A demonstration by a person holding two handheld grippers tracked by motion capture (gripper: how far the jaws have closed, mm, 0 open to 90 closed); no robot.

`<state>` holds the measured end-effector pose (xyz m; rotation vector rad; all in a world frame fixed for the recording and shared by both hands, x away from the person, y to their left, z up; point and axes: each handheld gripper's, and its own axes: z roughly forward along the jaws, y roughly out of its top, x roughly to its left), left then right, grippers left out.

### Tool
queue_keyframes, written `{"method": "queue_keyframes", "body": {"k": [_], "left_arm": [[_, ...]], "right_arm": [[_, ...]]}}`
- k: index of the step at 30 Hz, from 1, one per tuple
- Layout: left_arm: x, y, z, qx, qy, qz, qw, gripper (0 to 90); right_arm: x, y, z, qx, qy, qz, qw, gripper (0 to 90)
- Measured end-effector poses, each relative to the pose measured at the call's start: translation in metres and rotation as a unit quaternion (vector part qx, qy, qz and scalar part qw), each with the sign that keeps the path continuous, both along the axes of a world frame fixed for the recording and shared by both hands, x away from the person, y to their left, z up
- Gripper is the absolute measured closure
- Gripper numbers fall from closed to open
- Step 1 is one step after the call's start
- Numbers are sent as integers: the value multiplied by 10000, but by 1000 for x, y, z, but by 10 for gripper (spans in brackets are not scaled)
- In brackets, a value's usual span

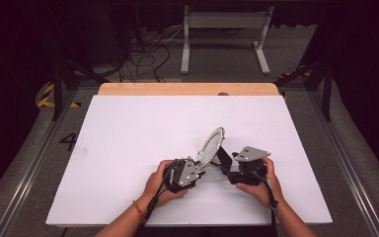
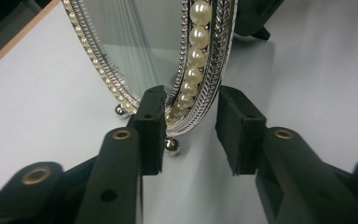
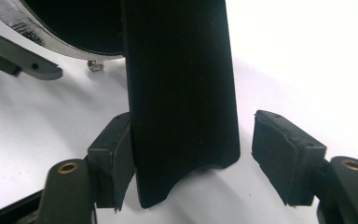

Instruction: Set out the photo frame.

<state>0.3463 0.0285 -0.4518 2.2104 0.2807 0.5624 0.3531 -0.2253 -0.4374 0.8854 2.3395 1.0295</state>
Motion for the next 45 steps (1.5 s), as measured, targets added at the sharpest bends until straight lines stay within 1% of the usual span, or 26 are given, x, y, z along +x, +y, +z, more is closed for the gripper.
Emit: {"method": "queue_keyframes", "body": {"k": [3, 5, 8, 10, 11, 12, 14, 16, 17, 19, 21, 22, 24, 27, 29, 31, 32, 33, 34, 35, 36, 38, 40, 42, 43, 45], "left_arm": [[1, 10, 6, -170, 107, -82, 9998, 576], [2, 16, 10, -245, 155, -62, 9996, 565], [1, 24, 14, -271, 185, -59, 9994, 541], [1, 30, 16, -282, 259, -90, 9992, 520], [0, 33, 16, -260, 272, -62, 9993, 513], [0, 35, 16, -233, 297, -73, 9993, 501], [-2, 39, 18, -63, 237, -40, 9997, 495], [-2, 43, 20, 48, 207, 17, 9998, 482], [-2, 45, 22, 27, 209, 33, 9998, 479], [-4, 50, 24, -107, 302, 80, 9995, 457], [-9, 56, 23, 66, 247, 99, 9996, 439], [-12, 59, 21, 74, 276, 128, 9995, 427], [-17, 65, 17, 78, 322, 161, 9993, 388], [-24, 73, 13, 170, 379, 187, 9990, 334], [-28, 78, 10, 217, 377, 240, 9988, 323], [-29, 81, 7, 125, 415, 273, 9987, 303], [-29, 83, 5, 16, 450, 312, 9985, 298], [-29, 84, 3, -44, 519, 343, 9981, 297], [-29, 83, 1, 9, 560, 342, 9978, 297], [-29, 81, -1, 140, 518, 323, 9980, 291], [-30, 79, -2, 178, 501, 278, 9982, 287], [-30, 76, -4, 177, 563, 223, 9980, 285], [-30, 73, -4, 231, 559, 168, 9980, 283], [-30, 72, -5, 221, 573, 108, 9981, 281], [-30, 71, -5, 245, 580, 84, 9980, 281], [-30, 70, -6, 292, 581, 60, 9979, 280]], "right_arm": [[-7, 0, 10, 213, -146, 25, 9997, 335], [-15, 1, 19, 343, -235, 63, 9991, 380], [-27, 5, 27, 483, -346, 202, 9980, 427], [-34, 9, 30, 518, -422, 241, 9975, 456], [-36, 11, 31, 591, -413, 316, 9969, 457], [-39, 13, 33, 600, -442, 308, 9967, 459], [-41, 16, 35, 806, -331, 390, 9954, 456], [-42, 21, 35, 907, -294, 312, 9950, 435], [-43, 23, 35, 971, -254, 318, 9944, 421], [-43, 28, 35, 1011, -244, 277, 9942, 385], [-42, 32, 36, 1062, -236, 301, 9936, 361], [-42, 34, 37, 1065, -268, 274, 9936, 344], [-42, 36, 40, 1230, -209, 320, 9917, 334], [-41, 40, 40, 1189, -207, 285, 9923, 321], [-40, 42, 40, 1107, -212, 154, 9935, 321], [-39, 43, 40, 1182, -154, 117, 9928, 324], [-38, 45, 39, 1216, -126, 104, 9924, 329], [-37, 47, 38, 1174, -124, 97, 9930, 335], [-36, 49, 37, 1164, -107, 102, 9931, 340], [-36, 52, 35, 1163, -67, 139, 9931, 347], [-35, 55, 33, 1120, -36, 114, 9936, 346], [-33, 59, 30, 1144, -26, 21, 9934, 347], [-31, 62, 27, 1153, -21, -174, 9932, 346], [-29, 64, 24, 1305, 50, -280, 9910, 357], [-28, 66, 23, 1330, 55, -313, 9906, 348], [-27, 68, 21, 1274, 20, -371, 9912, 353]]}}
